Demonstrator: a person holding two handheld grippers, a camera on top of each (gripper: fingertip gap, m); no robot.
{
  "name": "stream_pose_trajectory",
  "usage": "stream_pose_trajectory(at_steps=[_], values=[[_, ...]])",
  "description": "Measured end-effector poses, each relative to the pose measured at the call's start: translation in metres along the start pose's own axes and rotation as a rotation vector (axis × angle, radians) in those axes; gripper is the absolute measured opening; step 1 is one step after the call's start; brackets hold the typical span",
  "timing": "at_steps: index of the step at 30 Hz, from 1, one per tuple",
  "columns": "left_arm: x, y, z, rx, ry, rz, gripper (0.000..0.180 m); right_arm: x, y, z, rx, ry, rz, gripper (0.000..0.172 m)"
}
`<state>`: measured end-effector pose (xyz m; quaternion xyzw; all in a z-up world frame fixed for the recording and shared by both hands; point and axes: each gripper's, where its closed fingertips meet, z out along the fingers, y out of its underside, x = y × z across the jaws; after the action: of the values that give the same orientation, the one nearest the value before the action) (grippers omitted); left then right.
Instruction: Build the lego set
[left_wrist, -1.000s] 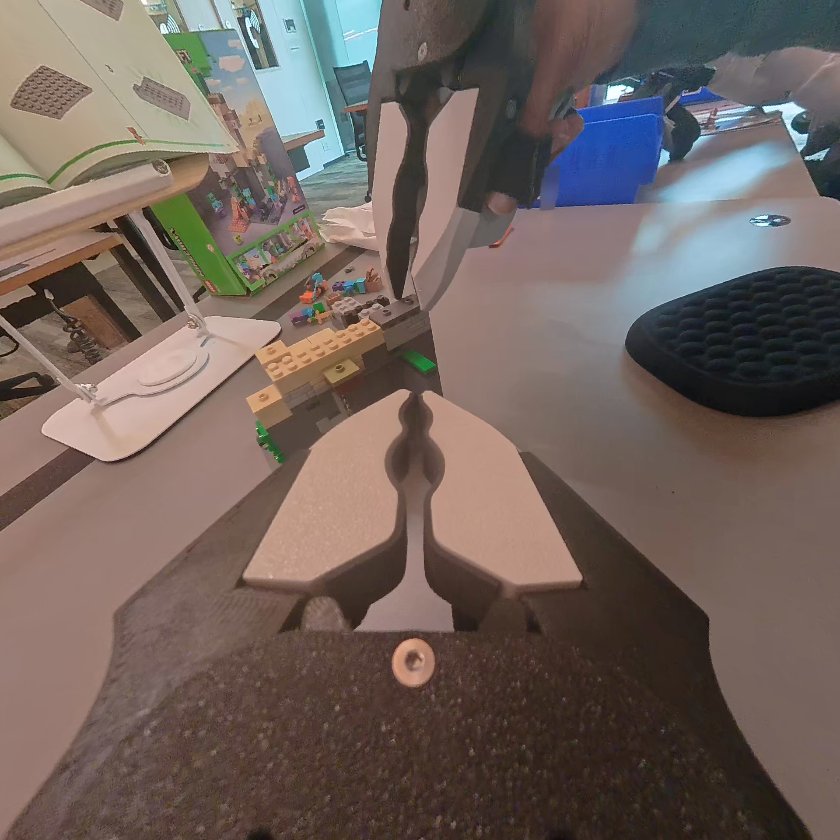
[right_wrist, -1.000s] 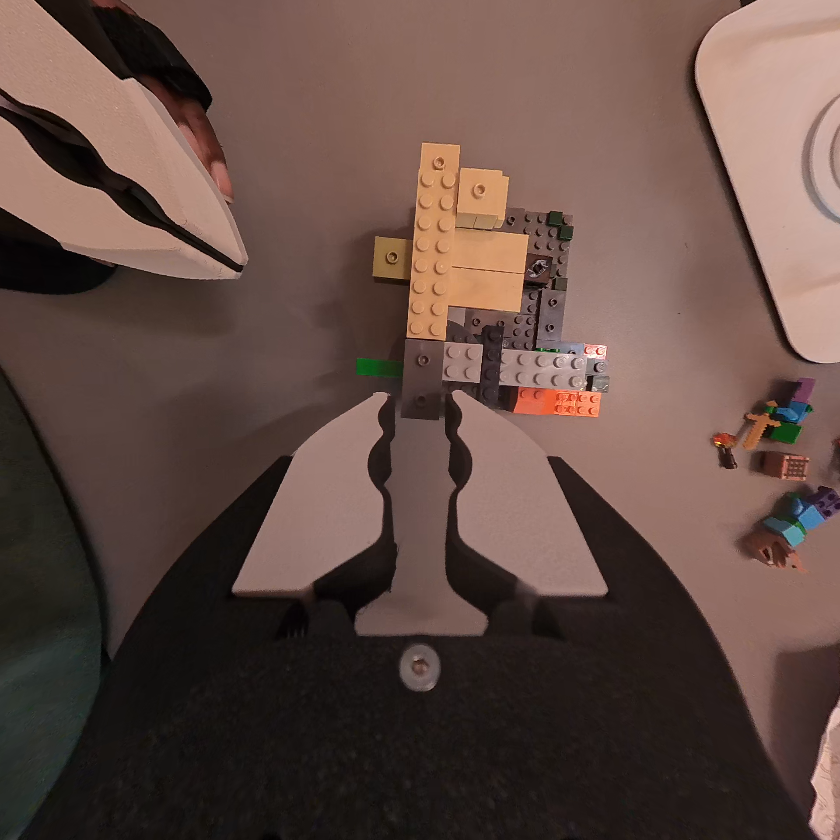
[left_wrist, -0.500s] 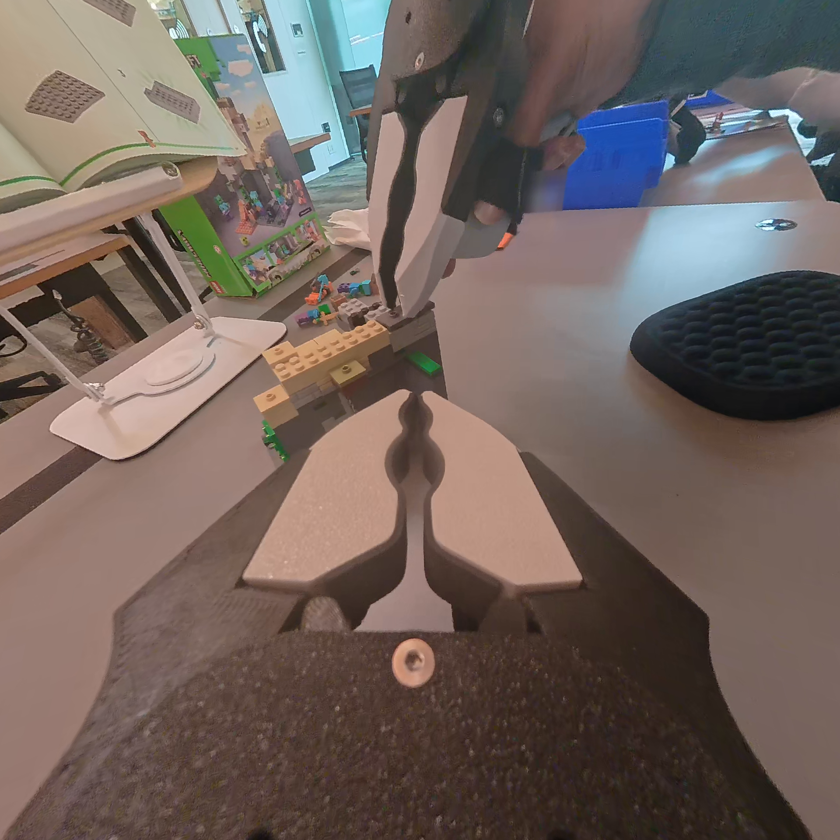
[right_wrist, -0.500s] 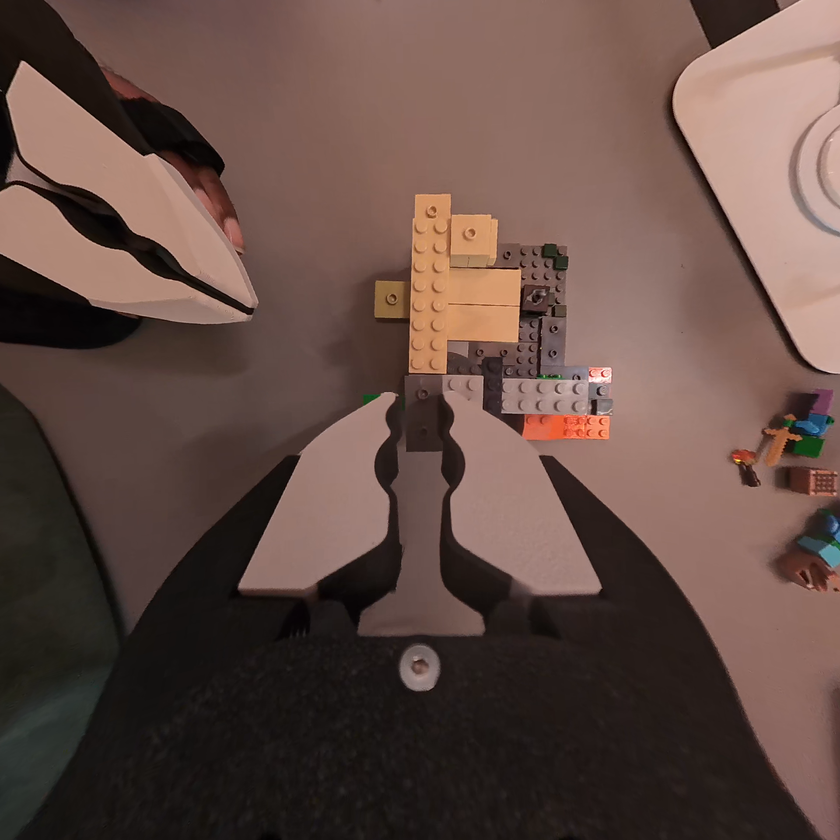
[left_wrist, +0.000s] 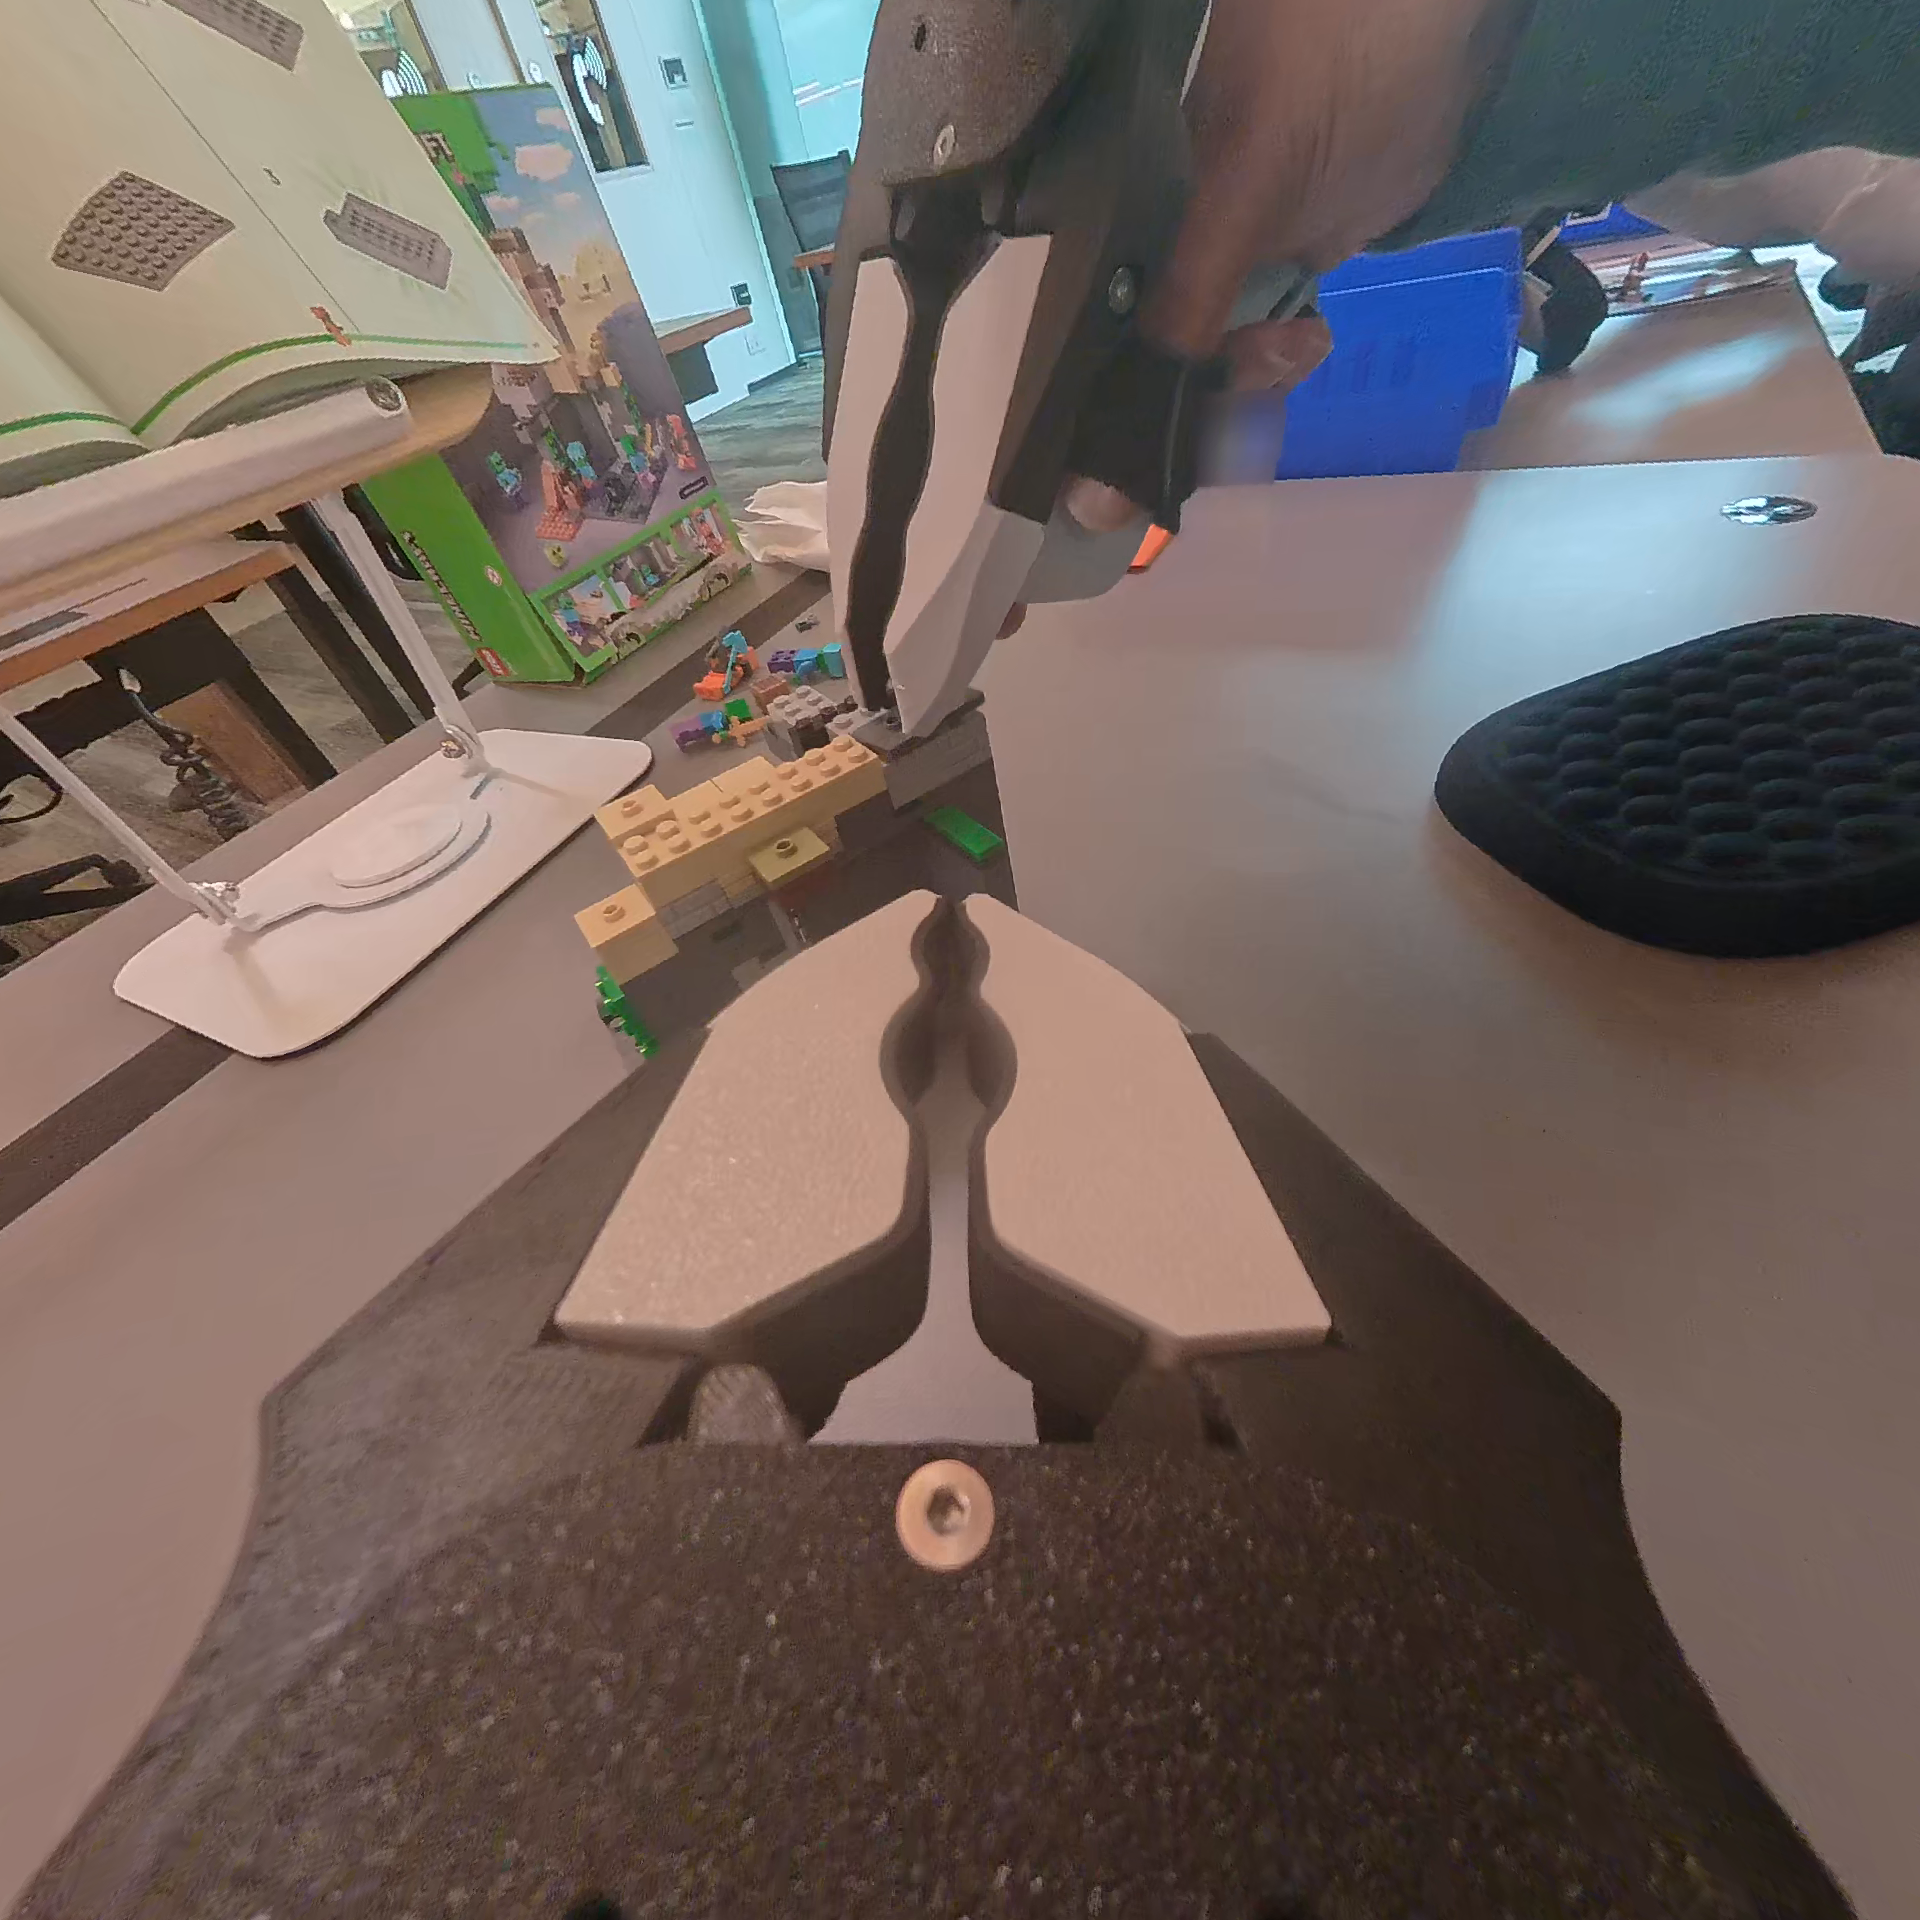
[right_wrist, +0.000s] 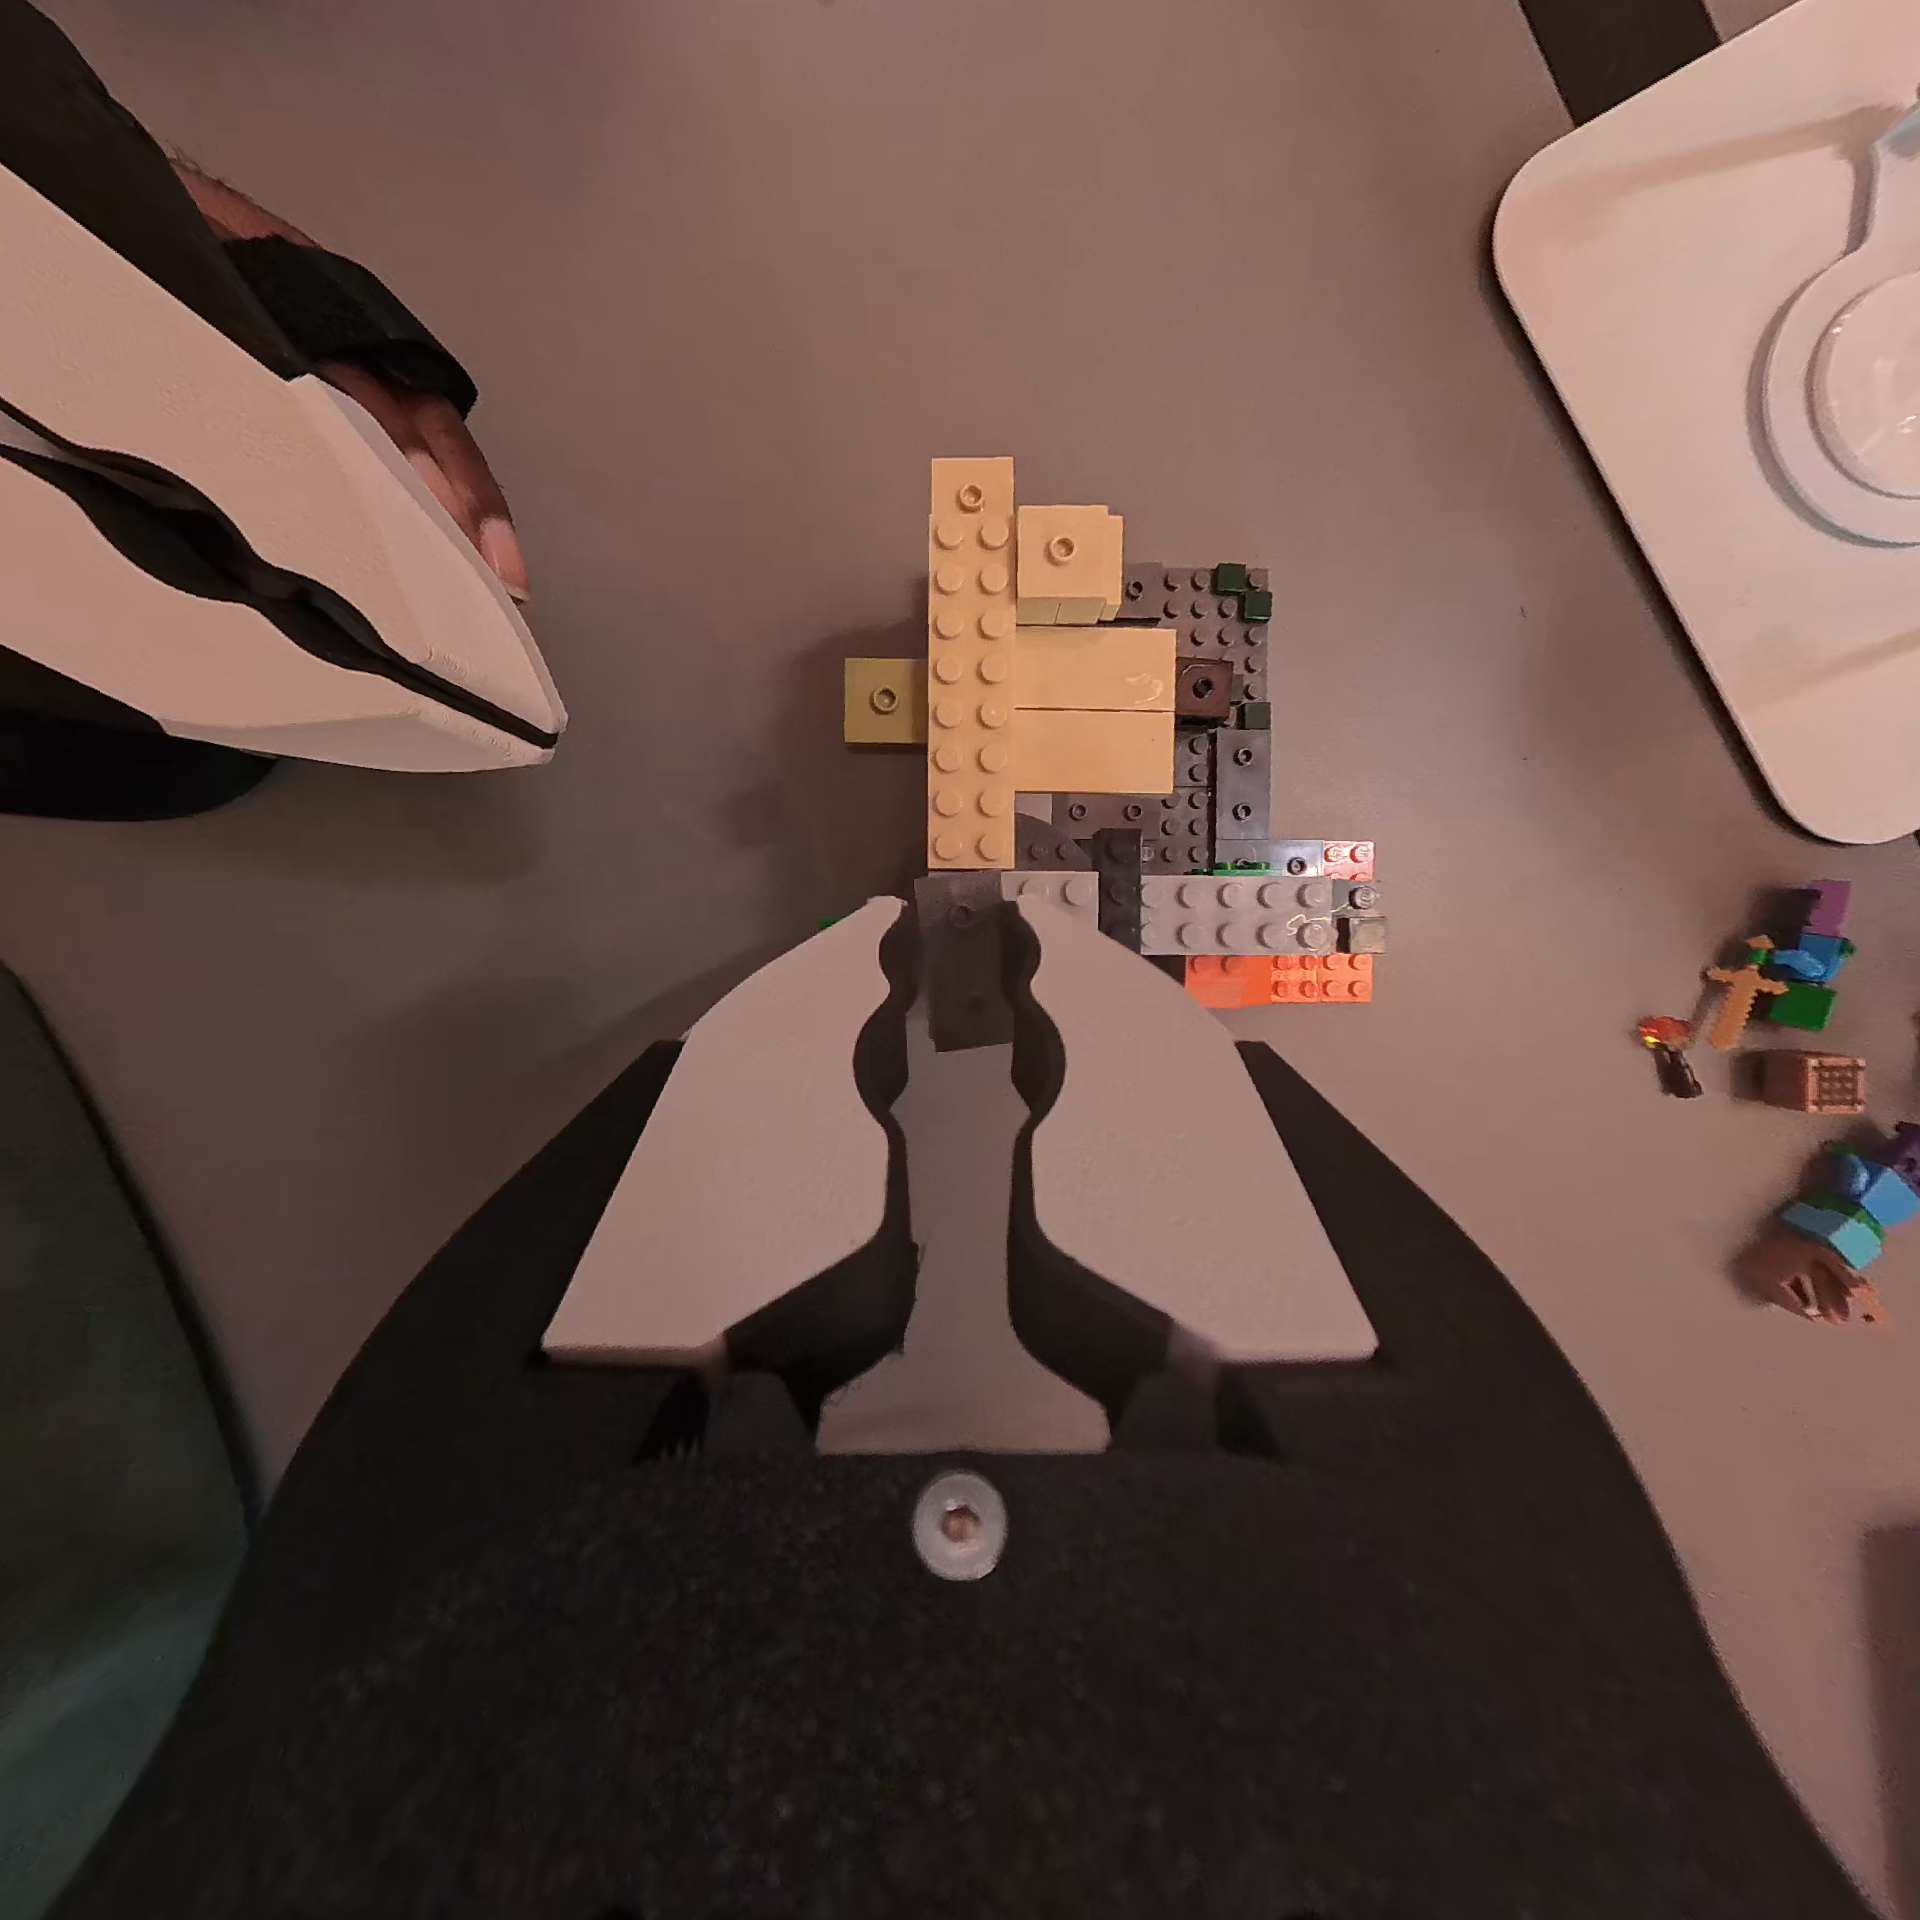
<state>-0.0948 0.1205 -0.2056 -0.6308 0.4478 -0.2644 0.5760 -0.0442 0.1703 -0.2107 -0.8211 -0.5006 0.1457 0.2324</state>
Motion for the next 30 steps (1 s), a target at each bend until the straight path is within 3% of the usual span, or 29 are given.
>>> stream_pose_trajectory(at_steps=[8,16,22,30], values=[[0.0,0.0,0.0,0.001,-0.002,-0.002,0.0,0.002,0.006,-0.006,-0.005,-0.02,-0.001,0.02],[-0.014,0.001,0.0,0.006,-0.034,-0.01,0.0,0.001,0.006,-0.002,-0.013,-0.005,-0.004,0.014],[-0.055,0.013,0.015,-0.06,0.062,0.041,0.033,0.001,0.005,-0.001,-0.017,0.012,0.001,0.014],[-0.074,0.043,0.044,-0.086,0.348,0.033,0.057,0.001,0.006,-0.002,-0.026,-0.005,-0.006,0.014]])
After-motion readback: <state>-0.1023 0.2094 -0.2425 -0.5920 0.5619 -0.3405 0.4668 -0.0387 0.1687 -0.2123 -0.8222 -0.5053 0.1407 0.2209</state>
